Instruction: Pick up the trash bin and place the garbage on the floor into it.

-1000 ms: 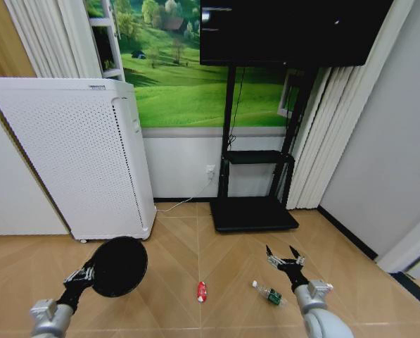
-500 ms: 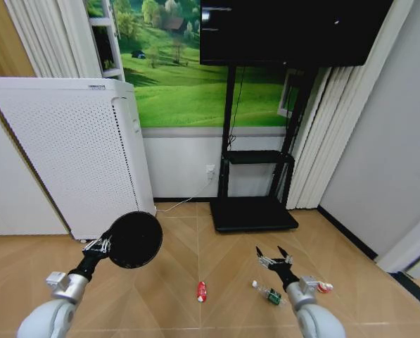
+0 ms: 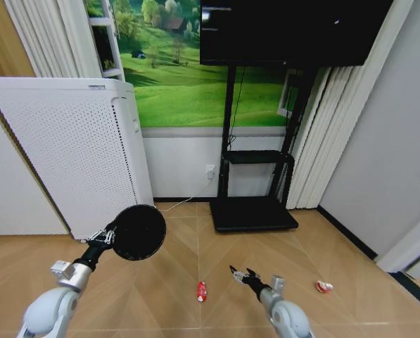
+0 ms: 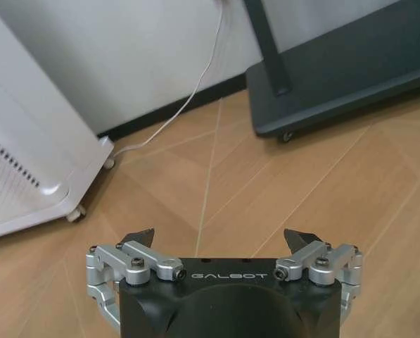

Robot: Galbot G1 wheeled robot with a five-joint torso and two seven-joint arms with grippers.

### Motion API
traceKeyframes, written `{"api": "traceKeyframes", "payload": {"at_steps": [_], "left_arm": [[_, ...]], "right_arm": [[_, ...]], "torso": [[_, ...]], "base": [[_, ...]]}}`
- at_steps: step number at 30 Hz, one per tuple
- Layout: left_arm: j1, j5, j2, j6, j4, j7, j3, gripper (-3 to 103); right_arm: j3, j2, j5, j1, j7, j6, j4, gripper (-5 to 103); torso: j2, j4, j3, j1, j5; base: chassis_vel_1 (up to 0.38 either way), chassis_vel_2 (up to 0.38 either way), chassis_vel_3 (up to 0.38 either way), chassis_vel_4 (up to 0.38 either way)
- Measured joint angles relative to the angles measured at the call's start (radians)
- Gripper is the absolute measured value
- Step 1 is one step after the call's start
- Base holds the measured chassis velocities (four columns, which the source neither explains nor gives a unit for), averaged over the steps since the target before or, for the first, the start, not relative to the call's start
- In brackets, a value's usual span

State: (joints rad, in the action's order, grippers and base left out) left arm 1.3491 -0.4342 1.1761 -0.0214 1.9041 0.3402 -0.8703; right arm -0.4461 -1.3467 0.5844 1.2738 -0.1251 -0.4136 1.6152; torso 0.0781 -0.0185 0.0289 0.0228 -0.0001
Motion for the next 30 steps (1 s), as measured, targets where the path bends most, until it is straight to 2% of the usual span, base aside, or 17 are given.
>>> {"api": "traceKeyframes", "payload": {"at_steps": [4,8,10,11,13,14,15,16,18,21,24,30], "left_arm": [[-0.001,0.000,-0.003,-0.004,0.000,0.000,0.002,7],[-0.001,0.000,-0.008,-0.006,0.003,0.000,0.003,7],[0.009,0.002,-0.011,-0.008,0.019,0.000,0.003,7],[0.009,0.002,-0.011,-0.008,0.019,0.000,0.003,7],[0.018,0.002,-0.014,-0.013,0.033,-0.001,0.002,7],[0.018,0.002,-0.014,-0.013,0.033,-0.001,0.002,7],[0.023,0.002,-0.015,-0.014,0.039,-0.001,0.000,7],[0.023,0.002,-0.015,-0.014,0.039,-0.001,0.000,7],[0.032,0.002,-0.016,-0.016,0.044,-0.001,-0.006,7],[0.037,0.002,-0.015,-0.016,0.047,-0.001,-0.010,7],[0.051,0.002,-0.001,-0.015,0.053,0.001,-0.019,7],[0.050,0.006,0.012,-0.012,0.053,0.003,-0.017,7]], "right_arm": [[0.027,0.004,-0.007,-0.018,-0.011,-0.005,-0.024,100],[0.100,0.014,-0.051,-0.065,-0.037,-0.048,-0.084,100],[0.190,0.016,-0.117,-0.139,-0.060,-0.014,-0.179,100],[0.190,0.016,-0.117,-0.139,-0.060,-0.014,-0.179,100],[0.231,0.023,-0.203,-0.191,-0.135,0.087,-0.248,100],[0.231,0.023,-0.203,-0.191,-0.135,0.087,-0.248,100],[0.246,0.028,-0.252,-0.214,-0.186,0.138,-0.279,100],[0.246,0.028,-0.252,-0.214,-0.186,0.138,-0.279,100],[0.256,0.038,-0.286,-0.236,-0.236,0.185,-0.295,100],[0.251,0.042,-0.287,-0.234,-0.236,0.197,-0.287,100],[0.198,0.046,-0.287,-0.179,-0.196,0.209,-0.218,100],[0.158,0.058,-0.297,-0.134,-0.204,0.207,-0.168,100]], "torso": [[0.000,0.0000,0.000,0.000,0.0001],[0.000,-0.0003,0.000,0.000,0.0001],[0.000,-0.0001,0.000,0.000,0.0001],[0.000,-0.0001,0.000,0.000,0.0001],[0.000,-0.0001,0.000,0.000,0.0001],[0.000,-0.0001,0.000,0.000,0.0001],[0.000,0.0000,0.000,0.000,0.0000],[0.000,0.0000,0.000,0.000,0.0000],[0.000,0.0000,0.000,0.000,0.0001],[0.000,0.0000,0.000,0.000,0.0001],[0.000,-0.0003,0.000,0.000,0.0001],[0.000,-0.0003,0.000,0.000,0.0001]], "base": [[0.000,0.000,0.000,0.000],[0.000,0.000,0.000,0.000],[0.000,0.000,0.000,0.000],[0.000,0.000,0.000,0.000],[0.000,0.000,0.000,0.000],[0.000,0.000,0.000,0.000],[0.000,0.000,0.000,0.000],[0.000,0.000,0.000,0.000],[0.000,0.000,0.000,0.000],[0.000,0.000,0.000,0.000],[0.000,0.000,0.000,0.000],[0.000,0.000,0.000,0.000]]}}
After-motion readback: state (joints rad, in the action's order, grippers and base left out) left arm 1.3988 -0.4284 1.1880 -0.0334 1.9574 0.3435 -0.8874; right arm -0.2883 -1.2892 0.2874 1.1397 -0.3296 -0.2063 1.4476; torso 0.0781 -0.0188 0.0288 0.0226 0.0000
